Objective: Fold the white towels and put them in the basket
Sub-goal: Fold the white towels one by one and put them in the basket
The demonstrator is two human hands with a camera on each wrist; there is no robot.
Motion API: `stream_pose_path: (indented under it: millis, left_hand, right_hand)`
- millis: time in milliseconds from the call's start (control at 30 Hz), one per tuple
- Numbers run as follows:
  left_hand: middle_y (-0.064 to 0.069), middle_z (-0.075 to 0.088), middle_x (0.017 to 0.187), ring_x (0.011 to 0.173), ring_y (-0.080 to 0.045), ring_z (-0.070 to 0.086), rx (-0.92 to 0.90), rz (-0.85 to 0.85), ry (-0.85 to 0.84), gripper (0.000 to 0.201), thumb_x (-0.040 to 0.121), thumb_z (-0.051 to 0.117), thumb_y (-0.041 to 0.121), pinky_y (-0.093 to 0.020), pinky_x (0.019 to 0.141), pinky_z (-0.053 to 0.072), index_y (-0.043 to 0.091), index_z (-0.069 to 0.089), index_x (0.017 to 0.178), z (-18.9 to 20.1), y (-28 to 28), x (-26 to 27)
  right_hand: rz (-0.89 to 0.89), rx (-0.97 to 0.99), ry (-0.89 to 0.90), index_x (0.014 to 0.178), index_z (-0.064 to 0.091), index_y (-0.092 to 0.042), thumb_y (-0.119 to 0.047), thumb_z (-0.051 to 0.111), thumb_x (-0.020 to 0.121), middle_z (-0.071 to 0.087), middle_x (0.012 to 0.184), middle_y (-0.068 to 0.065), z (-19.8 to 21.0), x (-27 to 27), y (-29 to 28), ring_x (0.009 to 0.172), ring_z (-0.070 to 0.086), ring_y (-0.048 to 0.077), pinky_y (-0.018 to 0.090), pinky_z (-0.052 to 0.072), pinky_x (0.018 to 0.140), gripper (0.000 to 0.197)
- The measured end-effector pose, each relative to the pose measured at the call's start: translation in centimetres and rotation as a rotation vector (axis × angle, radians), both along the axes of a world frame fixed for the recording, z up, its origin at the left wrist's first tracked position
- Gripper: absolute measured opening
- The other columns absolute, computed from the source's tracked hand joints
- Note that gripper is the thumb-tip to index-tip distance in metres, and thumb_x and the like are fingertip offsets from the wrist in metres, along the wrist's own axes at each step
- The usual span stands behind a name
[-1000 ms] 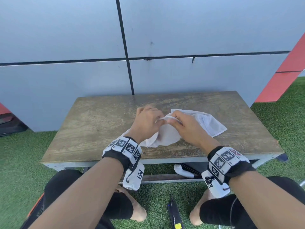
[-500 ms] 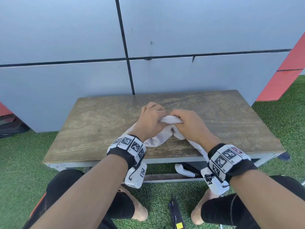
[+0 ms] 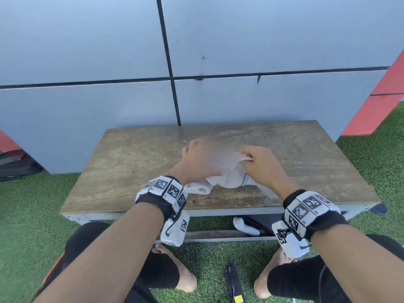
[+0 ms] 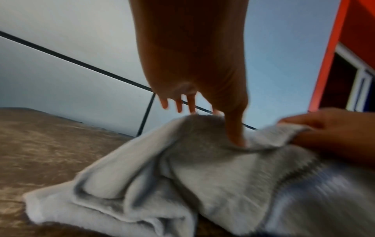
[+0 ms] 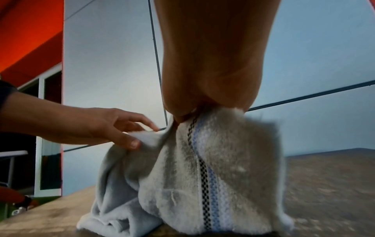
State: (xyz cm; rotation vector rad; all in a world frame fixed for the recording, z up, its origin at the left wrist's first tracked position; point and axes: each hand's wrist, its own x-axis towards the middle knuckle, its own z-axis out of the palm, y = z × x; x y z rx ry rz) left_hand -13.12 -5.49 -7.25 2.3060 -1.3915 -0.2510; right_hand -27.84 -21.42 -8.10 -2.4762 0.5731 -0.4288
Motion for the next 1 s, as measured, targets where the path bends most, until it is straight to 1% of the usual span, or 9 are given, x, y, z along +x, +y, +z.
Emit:
stream_pose_path:
  millis: [100,167,233,367,500,700,833,933,1000]
  left_hand:
    - [0.014,0.068,0.092,0.097,-0.013,0.059,-0.206,-0.059,0.020,0.017,0.091,0.063,0.044,-0.047,0.095,0.044,0.029,0.071,0.093,-0.3,-0.8,-0.6]
    - [0.014,0.064,0.073,0.073,-0.010,0.059,-0.302,0.021,0.011,0.025,0.096,0.057,0.034,-0.047,0.085,0.052,0.025,0.065,0.074,-0.3,-0.8,0.4]
    - [0.012,0.062,0.068,0.070,-0.013,0.058,-0.343,0.138,-0.019,0.029,0.097,0.053,0.031,-0.046,0.084,0.053,0.022,0.061,0.070,0.0,-0.4,1.6]
    - [0.009,0.063,0.082,0.088,-0.019,0.058,-0.208,0.250,-0.067,0.026,0.095,0.050,0.042,-0.048,0.095,0.045,0.022,0.061,0.082,0.1,0.6,2.1]
    - [0.014,0.061,0.118,0.116,-0.013,0.054,-0.213,0.013,0.076,0.044,0.079,0.058,0.067,-0.047,0.105,0.039,0.044,0.057,0.116,-0.2,-0.3,0.0]
    - [-0.001,0.064,0.070,0.066,-0.018,0.056,-0.428,-0.004,0.160,0.022,0.093,0.067,0.032,-0.036,0.066,0.048,0.014,0.069,0.080,0.9,-1.1,-0.7]
    - [0.009,0.053,0.059,0.055,-0.005,0.045,-0.490,0.179,0.244,0.026,0.096,0.063,0.032,-0.024,0.056,0.036,0.016,0.065,0.075,1.5,-0.4,0.6]
    - [0.010,0.061,0.082,0.079,-0.012,0.058,-0.433,0.295,0.101,0.012,0.089,0.062,0.039,-0.034,0.074,0.050,0.028,0.059,0.088,0.4,0.1,1.4]
    - [0.008,0.060,0.115,0.108,-0.017,0.056,-0.416,0.177,0.057,0.036,0.082,0.065,0.042,-0.040,0.094,0.046,0.038,0.055,0.116,0.0,0.2,0.6]
  right_hand:
    - [0.034,-0.030,0.012,0.079,0.062,-0.035,-0.023,0.057,0.091,0.063,0.069,-0.013,0.8,0.6,0.8,0.061,0.054,0.009,0.029,0.039,0.052,0.018]
    - [0.022,-0.048,0.026,0.066,0.052,-0.029,-0.033,0.059,0.094,0.056,0.062,-0.009,0.8,0.2,0.4,0.055,0.048,0.010,0.030,0.037,0.053,0.029]
    - [-0.022,-0.023,0.048,0.059,0.042,-0.021,-0.034,0.059,0.095,0.048,0.056,-0.005,0.3,-0.5,-0.7,0.051,0.042,0.014,0.033,0.035,0.052,0.041]
    - [-0.078,0.044,0.022,0.060,0.045,-0.012,-0.030,0.060,0.095,0.048,0.053,-0.001,-0.3,-1.5,-1.7,0.048,0.040,0.015,0.032,0.033,0.051,0.042]
    - [0.032,0.050,-0.073,0.067,0.056,-0.005,-0.028,0.064,0.093,0.051,0.056,0.000,0.9,0.0,0.2,0.050,0.040,0.013,0.028,0.030,0.050,0.036]
    - [0.011,0.102,-0.162,0.083,0.069,-0.011,-0.024,0.067,0.090,0.062,0.065,0.003,1.4,0.5,1.1,0.051,0.045,0.006,0.024,0.037,0.051,0.015]
    - [-0.001,0.095,0.003,0.086,0.066,-0.012,-0.033,0.060,0.096,0.067,0.085,-0.001,0.1,0.1,0.5,0.080,0.062,0.015,0.035,0.049,0.073,0.024]
    - [-0.015,0.145,-0.109,0.079,0.052,-0.013,-0.029,0.053,0.101,0.056,0.072,0.001,0.3,0.3,1.2,0.065,0.046,0.012,0.031,0.036,0.062,0.027]
    - [0.028,0.106,-0.161,0.078,0.049,-0.014,-0.027,0.053,0.100,0.049,0.066,-0.002,0.9,0.8,1.9,0.058,0.038,0.006,0.022,0.030,0.056,0.027]
